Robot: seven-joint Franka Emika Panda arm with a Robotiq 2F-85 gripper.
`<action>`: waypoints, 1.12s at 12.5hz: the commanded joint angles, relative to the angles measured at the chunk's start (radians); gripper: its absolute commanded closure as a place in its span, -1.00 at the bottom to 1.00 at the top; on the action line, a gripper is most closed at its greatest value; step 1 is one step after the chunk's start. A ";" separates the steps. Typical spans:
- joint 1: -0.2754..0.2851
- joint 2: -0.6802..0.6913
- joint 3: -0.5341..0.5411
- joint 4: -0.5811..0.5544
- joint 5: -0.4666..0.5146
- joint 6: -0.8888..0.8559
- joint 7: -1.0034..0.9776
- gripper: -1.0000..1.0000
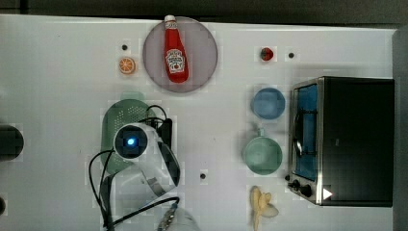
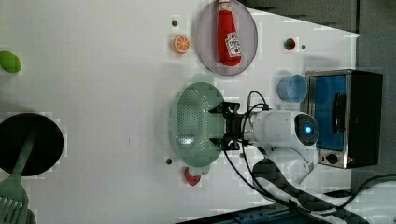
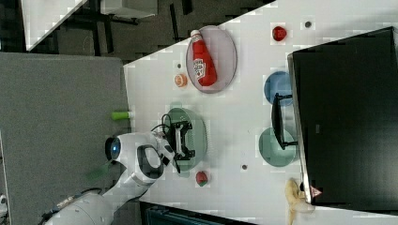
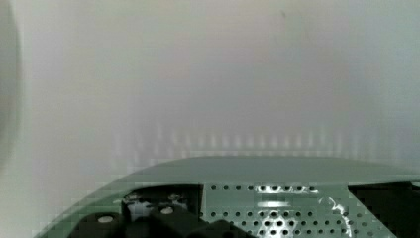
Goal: Drag strainer left to right.
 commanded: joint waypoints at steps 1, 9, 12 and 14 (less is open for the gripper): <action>-0.059 -0.004 -0.025 -0.011 0.020 -0.017 -0.129 -1.00; -0.146 -0.037 -0.126 -0.032 0.020 -0.020 -0.315 -1.00; -0.149 -0.046 -0.188 -0.032 0.020 -0.015 -0.375 -1.00; -0.151 -0.047 -0.229 -0.031 0.020 -0.015 -0.419 -1.00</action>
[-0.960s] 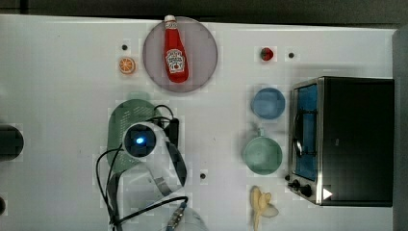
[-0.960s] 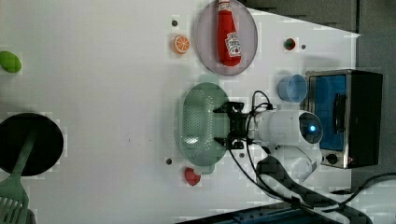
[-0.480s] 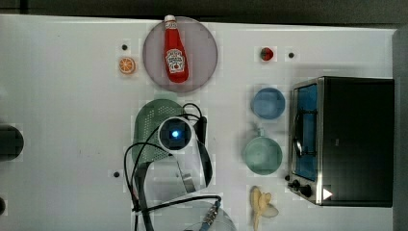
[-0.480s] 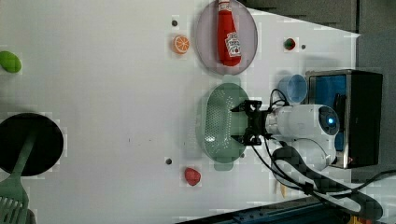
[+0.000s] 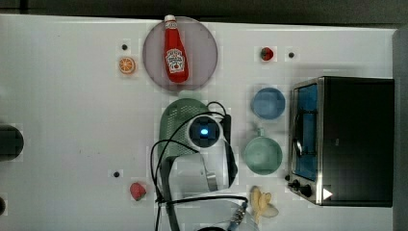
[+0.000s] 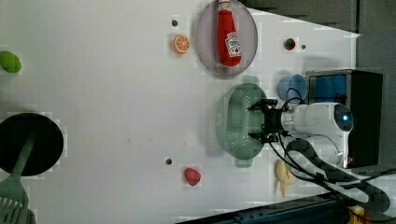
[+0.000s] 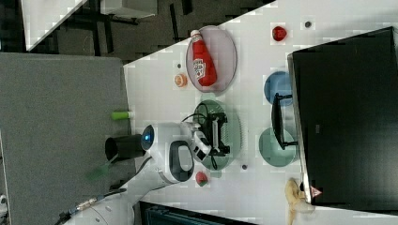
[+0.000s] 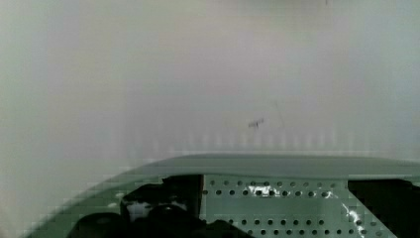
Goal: Drag strainer left to right.
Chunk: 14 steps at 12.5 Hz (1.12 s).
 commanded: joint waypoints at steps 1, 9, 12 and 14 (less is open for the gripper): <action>-0.021 -0.040 -0.037 -0.007 -0.003 -0.008 -0.155 -1.00; -0.023 -0.062 -0.080 -0.002 -0.003 -0.016 -0.233 -1.00; -0.023 -0.162 -0.038 0.004 0.002 -0.105 -0.381 -1.00; -0.023 -0.257 -0.022 0.037 0.008 -0.242 -0.484 -1.00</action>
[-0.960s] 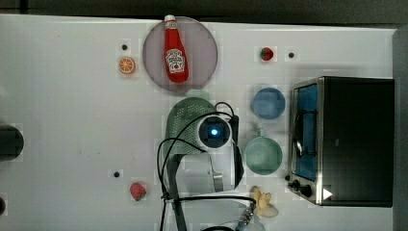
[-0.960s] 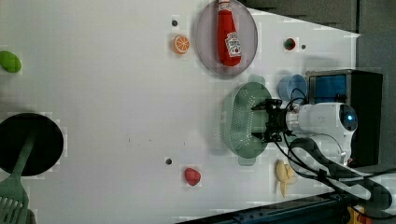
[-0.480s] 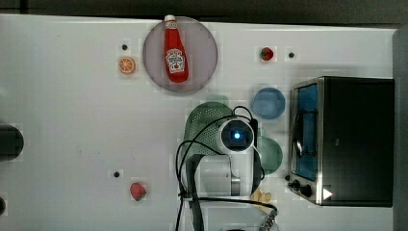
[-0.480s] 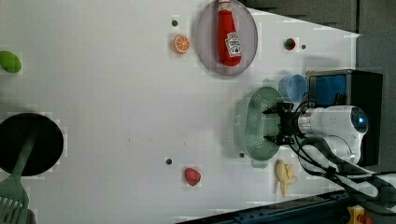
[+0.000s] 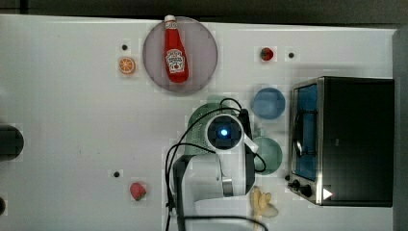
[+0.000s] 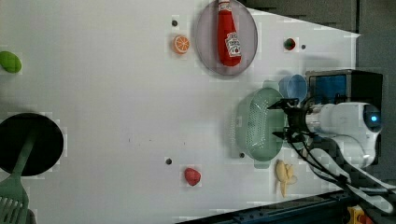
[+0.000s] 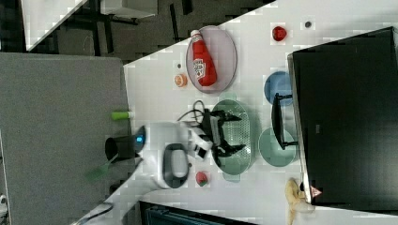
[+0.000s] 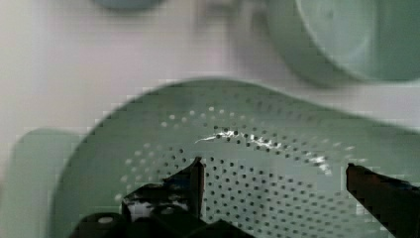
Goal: Drag strainer left to right.
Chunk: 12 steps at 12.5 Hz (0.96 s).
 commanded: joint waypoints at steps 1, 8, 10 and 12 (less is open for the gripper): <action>0.007 -0.144 0.022 0.075 0.032 -0.190 -0.252 -1.00; 0.007 -0.460 0.006 0.394 0.335 -0.839 -0.705 -1.00; 0.007 -0.499 0.006 0.482 0.294 -0.980 -0.710 -1.00; 0.007 -0.509 0.002 0.536 0.299 -1.064 -0.710 -1.00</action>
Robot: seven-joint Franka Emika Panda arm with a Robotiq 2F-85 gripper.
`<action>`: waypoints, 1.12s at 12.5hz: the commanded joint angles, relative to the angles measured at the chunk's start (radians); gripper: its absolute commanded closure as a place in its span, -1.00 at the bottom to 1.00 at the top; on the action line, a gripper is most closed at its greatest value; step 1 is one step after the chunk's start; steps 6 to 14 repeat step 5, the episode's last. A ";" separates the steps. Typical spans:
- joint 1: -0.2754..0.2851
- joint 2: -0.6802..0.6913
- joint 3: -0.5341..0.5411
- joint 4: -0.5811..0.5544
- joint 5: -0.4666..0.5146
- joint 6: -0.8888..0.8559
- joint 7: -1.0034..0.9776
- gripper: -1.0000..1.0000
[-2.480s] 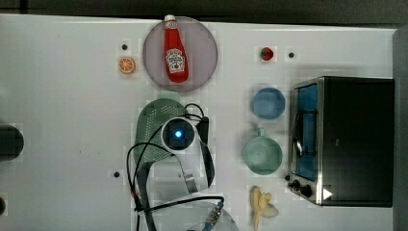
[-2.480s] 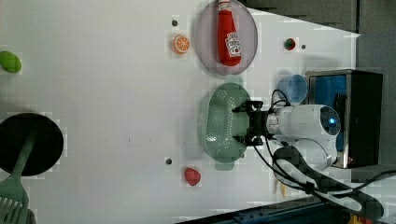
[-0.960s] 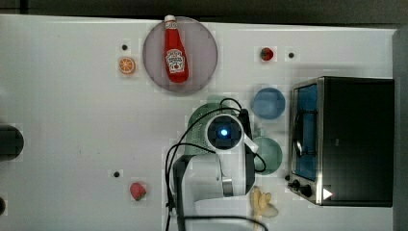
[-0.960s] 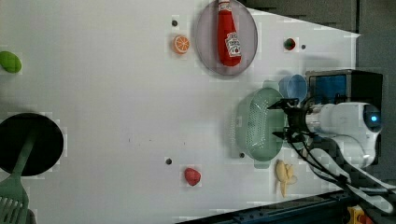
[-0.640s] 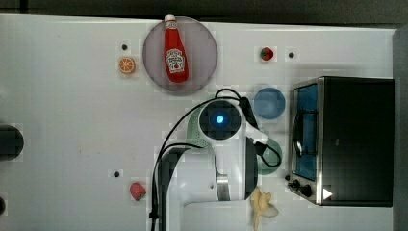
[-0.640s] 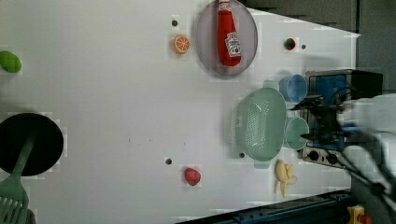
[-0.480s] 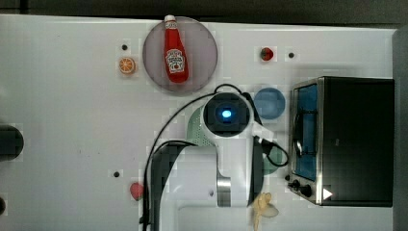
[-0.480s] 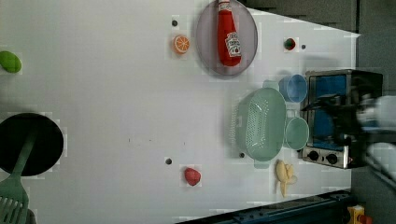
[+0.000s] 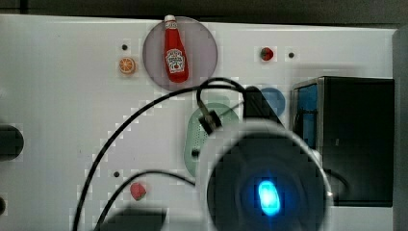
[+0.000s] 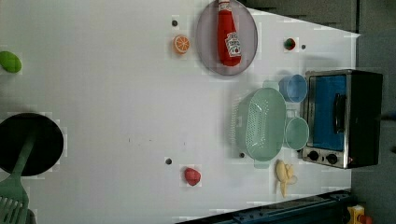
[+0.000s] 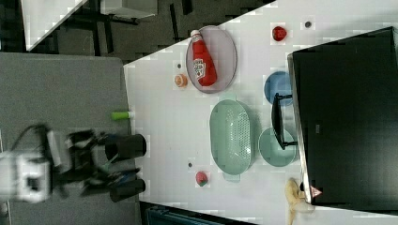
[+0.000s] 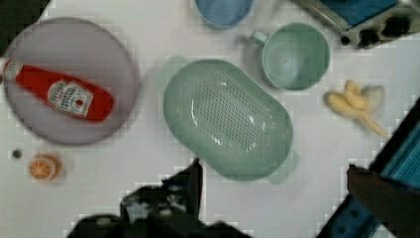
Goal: Drag strainer left to right.
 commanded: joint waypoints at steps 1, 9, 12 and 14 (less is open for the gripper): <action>0.003 0.036 -0.021 0.041 0.018 -0.089 -0.080 -1.00; 0.003 0.037 -0.035 0.052 0.016 -0.088 -0.115 -1.00; 0.003 0.037 -0.035 0.052 0.016 -0.088 -0.115 -1.00; 0.003 0.037 -0.035 0.052 0.016 -0.088 -0.115 -1.00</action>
